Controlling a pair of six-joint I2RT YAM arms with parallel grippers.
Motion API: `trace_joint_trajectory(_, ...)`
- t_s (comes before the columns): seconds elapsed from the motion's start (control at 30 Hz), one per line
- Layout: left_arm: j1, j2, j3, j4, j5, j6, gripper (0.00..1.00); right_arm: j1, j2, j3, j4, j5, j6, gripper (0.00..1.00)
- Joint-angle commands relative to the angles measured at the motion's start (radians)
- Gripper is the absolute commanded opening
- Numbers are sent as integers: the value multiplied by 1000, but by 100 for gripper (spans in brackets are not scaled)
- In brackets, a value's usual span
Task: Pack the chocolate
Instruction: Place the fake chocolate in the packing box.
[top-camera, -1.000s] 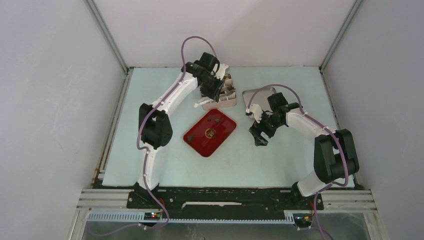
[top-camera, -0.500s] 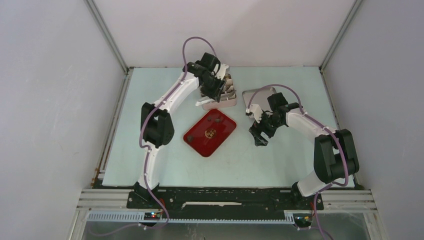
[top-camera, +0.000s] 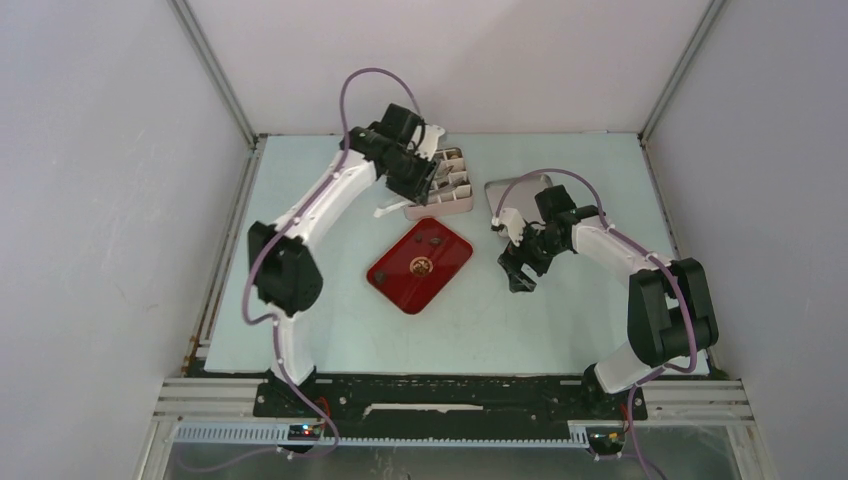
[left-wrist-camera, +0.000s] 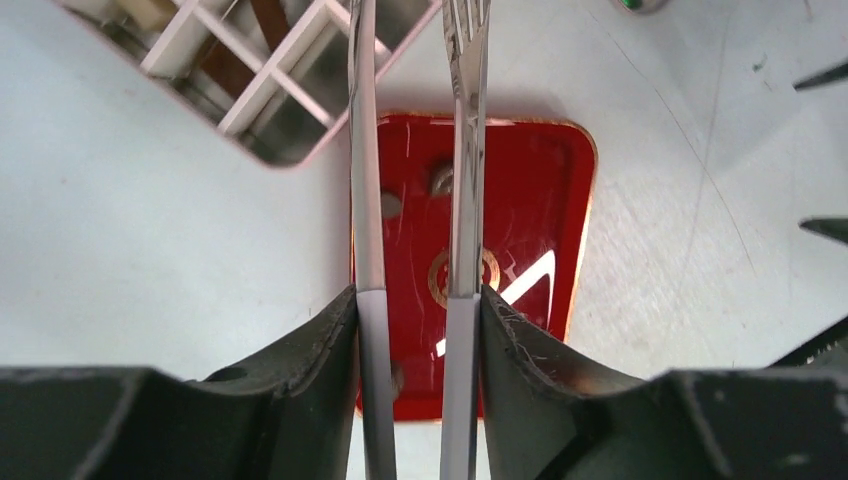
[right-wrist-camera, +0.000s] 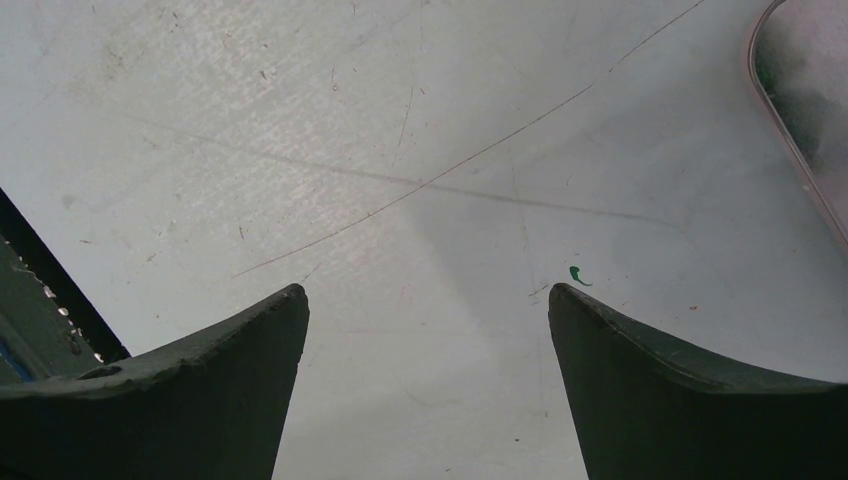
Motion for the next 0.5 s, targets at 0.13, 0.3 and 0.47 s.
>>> trace_joint_trajectory(0.13, 5, -278, -269, -19, 1, 114, 44, 6, -11, 37, -3, -17, -14, 92)
trace_joint_trajectory(0.3, 5, -289, -363, -60, -3, 213, 44, 10, -12, 36, -4, -16, -14, 92)
trace_joint_trajectory(0.47, 8, -261, -364, -104, -32, 260, 44, 12, -13, 37, -4, -15, -11, 92)
